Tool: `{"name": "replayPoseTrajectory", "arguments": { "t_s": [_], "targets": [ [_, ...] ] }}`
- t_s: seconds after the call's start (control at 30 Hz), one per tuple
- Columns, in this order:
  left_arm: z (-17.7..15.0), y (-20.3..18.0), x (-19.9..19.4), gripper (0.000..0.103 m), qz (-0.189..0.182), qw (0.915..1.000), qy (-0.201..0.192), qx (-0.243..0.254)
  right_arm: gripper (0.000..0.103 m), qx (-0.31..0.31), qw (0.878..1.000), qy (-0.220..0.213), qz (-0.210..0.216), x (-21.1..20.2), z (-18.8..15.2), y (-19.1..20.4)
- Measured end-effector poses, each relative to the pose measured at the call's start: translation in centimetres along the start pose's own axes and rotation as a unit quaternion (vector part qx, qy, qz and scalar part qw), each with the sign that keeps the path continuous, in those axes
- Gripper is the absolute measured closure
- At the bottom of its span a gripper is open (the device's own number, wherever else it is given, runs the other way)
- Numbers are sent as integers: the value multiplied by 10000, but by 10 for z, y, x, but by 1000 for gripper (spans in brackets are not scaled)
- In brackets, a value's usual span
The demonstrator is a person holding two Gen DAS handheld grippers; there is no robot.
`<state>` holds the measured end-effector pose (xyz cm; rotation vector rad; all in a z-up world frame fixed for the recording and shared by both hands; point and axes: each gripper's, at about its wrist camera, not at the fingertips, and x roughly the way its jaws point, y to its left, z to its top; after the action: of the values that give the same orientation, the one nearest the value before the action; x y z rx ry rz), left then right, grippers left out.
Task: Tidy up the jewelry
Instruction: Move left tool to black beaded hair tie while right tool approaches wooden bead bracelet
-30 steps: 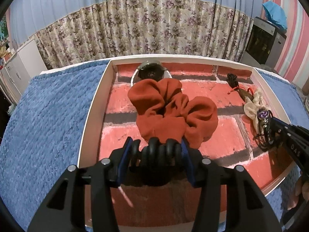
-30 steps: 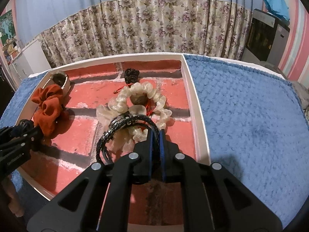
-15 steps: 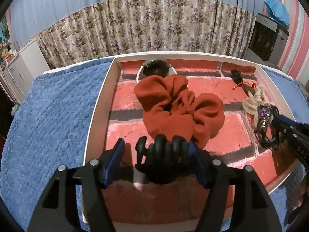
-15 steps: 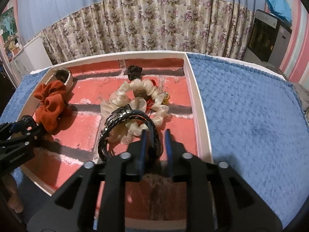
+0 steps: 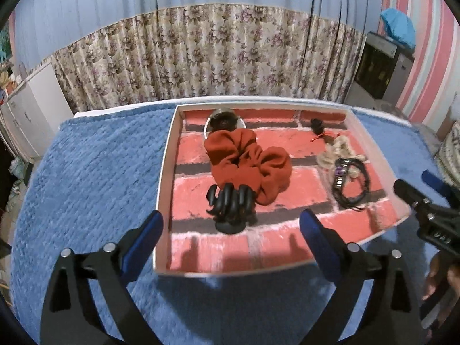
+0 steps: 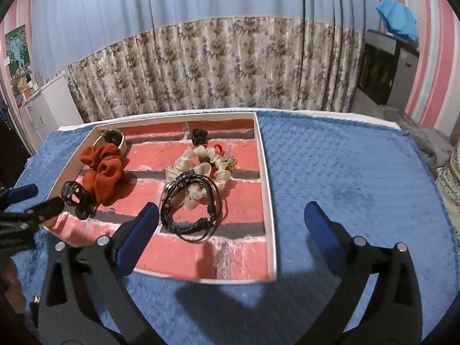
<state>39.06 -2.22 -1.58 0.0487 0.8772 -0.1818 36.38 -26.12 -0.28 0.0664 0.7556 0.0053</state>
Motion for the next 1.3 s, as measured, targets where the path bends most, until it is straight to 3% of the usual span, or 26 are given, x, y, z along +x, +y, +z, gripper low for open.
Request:
{"name": "replayPoseTrajectory", "arguments": {
  "t_s": [0.1,0.37,0.7,0.97,1.13,1.3],
  "targets": [
    [-5,5,-19,9,-90,9999,-88,-75,5,-37,10000,-60,-47,-16,-7,-1],
    [-45,30,-69,6,156,9985,-484,-214,5,-118,9990,-389,-174,-71,-35,2],
    [-118,57,-107,5,481,9964,-642,-277,4,-170,9988,-447,-49,-126,-113,10],
    [-162,64,-115,5,137,9971,-586,-469,4,-90,9991,-343,-254,-139,-160,11],
    [-177,50,-119,5,431,9961,-761,-78,4,-84,9995,-209,-238,-136,-169,13],
    [-191,49,-111,6,324,9979,-557,-16,4,-164,9989,-175,-415,-132,-176,14]
  ]
}}
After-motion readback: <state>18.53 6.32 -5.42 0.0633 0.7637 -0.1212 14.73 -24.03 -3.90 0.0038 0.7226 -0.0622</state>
